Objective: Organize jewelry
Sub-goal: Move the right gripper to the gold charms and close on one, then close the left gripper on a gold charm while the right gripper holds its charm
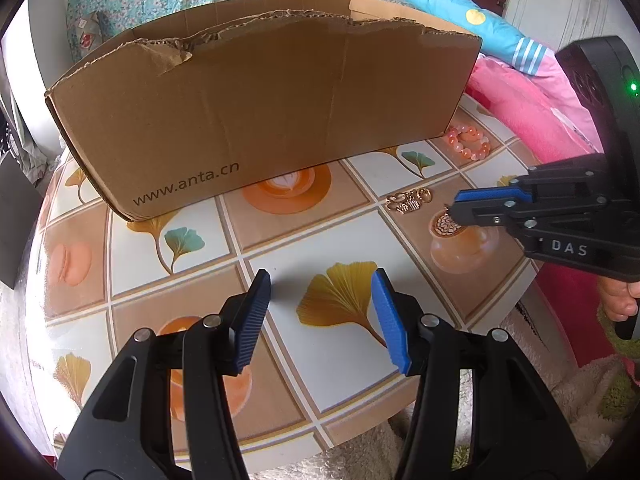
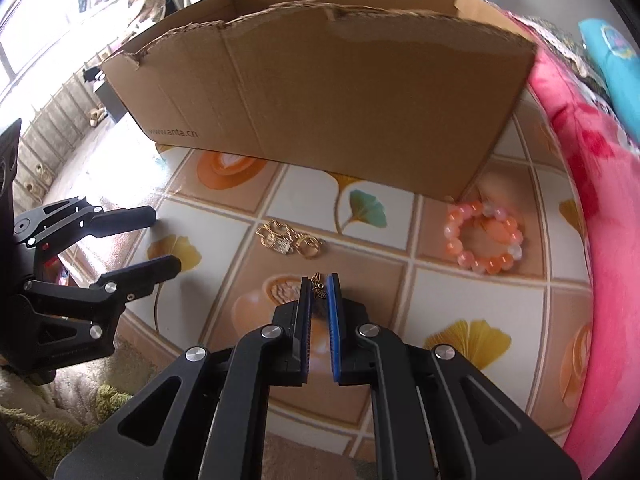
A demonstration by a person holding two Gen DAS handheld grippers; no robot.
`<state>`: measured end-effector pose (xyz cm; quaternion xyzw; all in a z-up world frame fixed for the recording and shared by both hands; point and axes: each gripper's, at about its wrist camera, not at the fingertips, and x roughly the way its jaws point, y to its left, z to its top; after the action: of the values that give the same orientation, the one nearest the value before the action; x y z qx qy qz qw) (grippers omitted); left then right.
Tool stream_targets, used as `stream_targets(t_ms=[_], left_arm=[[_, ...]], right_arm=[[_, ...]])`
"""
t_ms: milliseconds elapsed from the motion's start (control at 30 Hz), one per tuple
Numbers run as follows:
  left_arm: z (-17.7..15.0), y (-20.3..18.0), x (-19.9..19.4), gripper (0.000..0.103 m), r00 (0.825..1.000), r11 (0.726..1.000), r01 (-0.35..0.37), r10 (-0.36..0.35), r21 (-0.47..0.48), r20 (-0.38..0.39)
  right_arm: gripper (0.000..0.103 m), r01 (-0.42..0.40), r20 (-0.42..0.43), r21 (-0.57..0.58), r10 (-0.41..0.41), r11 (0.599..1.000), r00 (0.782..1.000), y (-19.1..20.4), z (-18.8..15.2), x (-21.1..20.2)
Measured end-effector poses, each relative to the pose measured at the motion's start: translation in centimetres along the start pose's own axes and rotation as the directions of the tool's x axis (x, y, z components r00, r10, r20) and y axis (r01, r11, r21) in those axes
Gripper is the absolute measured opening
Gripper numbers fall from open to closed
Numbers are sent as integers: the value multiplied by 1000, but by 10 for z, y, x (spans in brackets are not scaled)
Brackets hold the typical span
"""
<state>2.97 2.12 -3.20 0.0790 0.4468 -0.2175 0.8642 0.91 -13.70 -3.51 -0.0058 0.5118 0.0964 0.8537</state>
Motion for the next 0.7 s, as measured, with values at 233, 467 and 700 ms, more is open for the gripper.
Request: stream_targets(t_ms=[233,467,700], left_arm=[[1,1,0,50,1000,1000,18,-17,-18,9],[16,-2,4,33,991,992,124,-123,-15,51],[39,-26,21,30,986,983,159,-162,87,31]], right_arm=[[8,23,11,83,-24,996,1000,-22,-10,-7],[8,-8,31,126,5,992,1000,-32,-13,-7],[8,-43,46,136,37,990,998,-46,-18,-12]])
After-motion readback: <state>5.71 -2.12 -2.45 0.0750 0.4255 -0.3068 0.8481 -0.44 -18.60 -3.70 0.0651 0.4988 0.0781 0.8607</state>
